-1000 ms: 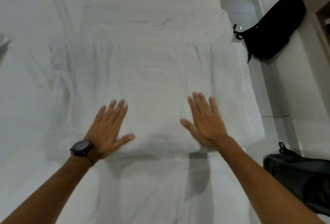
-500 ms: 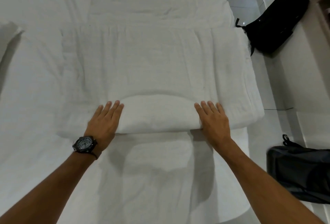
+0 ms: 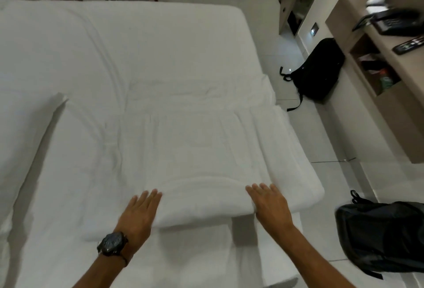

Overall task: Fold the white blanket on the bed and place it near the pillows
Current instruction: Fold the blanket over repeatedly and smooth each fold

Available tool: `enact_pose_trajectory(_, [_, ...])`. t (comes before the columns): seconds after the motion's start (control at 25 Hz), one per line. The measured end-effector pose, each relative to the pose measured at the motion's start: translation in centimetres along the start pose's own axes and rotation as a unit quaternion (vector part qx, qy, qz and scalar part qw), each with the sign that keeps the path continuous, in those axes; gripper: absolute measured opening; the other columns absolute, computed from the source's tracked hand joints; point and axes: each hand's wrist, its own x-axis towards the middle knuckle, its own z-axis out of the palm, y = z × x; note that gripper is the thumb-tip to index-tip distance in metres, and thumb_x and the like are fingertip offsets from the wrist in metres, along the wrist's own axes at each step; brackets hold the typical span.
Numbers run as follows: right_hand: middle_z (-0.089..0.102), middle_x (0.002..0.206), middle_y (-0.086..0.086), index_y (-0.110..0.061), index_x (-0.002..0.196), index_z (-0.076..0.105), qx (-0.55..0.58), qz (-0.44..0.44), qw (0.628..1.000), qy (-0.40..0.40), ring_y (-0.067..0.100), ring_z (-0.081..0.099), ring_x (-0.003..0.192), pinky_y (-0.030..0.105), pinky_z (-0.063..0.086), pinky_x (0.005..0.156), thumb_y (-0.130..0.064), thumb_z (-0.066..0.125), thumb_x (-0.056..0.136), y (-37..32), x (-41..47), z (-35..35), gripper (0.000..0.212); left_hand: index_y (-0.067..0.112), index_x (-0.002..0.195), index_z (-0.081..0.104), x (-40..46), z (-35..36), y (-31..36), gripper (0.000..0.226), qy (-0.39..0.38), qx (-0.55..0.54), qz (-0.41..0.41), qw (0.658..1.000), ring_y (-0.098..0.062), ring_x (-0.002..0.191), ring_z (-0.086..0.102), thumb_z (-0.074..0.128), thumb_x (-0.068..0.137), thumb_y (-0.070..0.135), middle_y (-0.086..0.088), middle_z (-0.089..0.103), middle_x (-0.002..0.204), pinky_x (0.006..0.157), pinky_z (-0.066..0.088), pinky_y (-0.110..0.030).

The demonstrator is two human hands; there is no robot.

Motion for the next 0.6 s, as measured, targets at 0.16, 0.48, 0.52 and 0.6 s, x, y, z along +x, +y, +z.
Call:
enact_pose_trajectory(0.16, [0.082,0.094,0.003,-0.016,0.105,0.084,0.015,0.008,0.999,-0.036,0.027,0.080,0.083,0.046,0.068,0.078,0.002,0.096,0.035,-1.7,-6.1,-2.3,0.074,0.007,0.132,0.062,-5.8,-0.6,2.3,0.127,-0.051,-0.003,0.005,0.999,-0.033,0.104,0.077,0.079,0.007,-0.010,-0.012,0.076,0.123,0.083,0.060,-0.044])
enact_pose_trajectory(0.48, [0.084,0.092,-0.002,-0.022,0.100,0.086,0.052,0.012,0.996,-0.072,0.022,0.081,0.080,0.044,0.069,0.076,-0.007,0.102,0.029,-2.6,-15.1,-6.4,0.075,0.018,0.167,0.014,-14.8,-3.8,8.3,0.102,-0.099,-0.024,-0.028,0.994,-0.023,0.159,0.023,0.064,0.079,0.001,0.000,0.016,0.173,0.127,0.017,-0.036])
enact_pose_trajectory(0.52, [0.083,0.091,-0.004,-0.023,0.100,0.086,0.056,0.010,0.995,-0.082,0.021,0.081,0.079,0.043,0.069,0.076,-0.009,0.102,0.026,-2.6,-16.2,-7.0,0.077,0.020,0.167,0.002,-15.9,-4.0,9.0,0.098,-0.136,-0.030,-0.038,0.989,-0.020,0.162,0.011,0.057,0.088,0.004,0.003,0.006,0.175,0.128,0.008,-0.033])
enact_pose_trajectory(0.6, [0.083,0.091,-0.007,-0.025,0.100,0.086,0.061,0.008,0.993,-0.098,0.018,0.080,0.078,0.041,0.069,0.075,-0.012,0.102,0.020,-2.7,-18.6,-7.8,0.082,0.023,0.167,-0.002,-18.2,-3.7,10.0,0.097,-0.153,-0.055,-0.037,0.986,-0.017,0.162,0.010,0.058,0.091,0.013,0.005,0.005,0.175,0.127,0.006,-0.029])
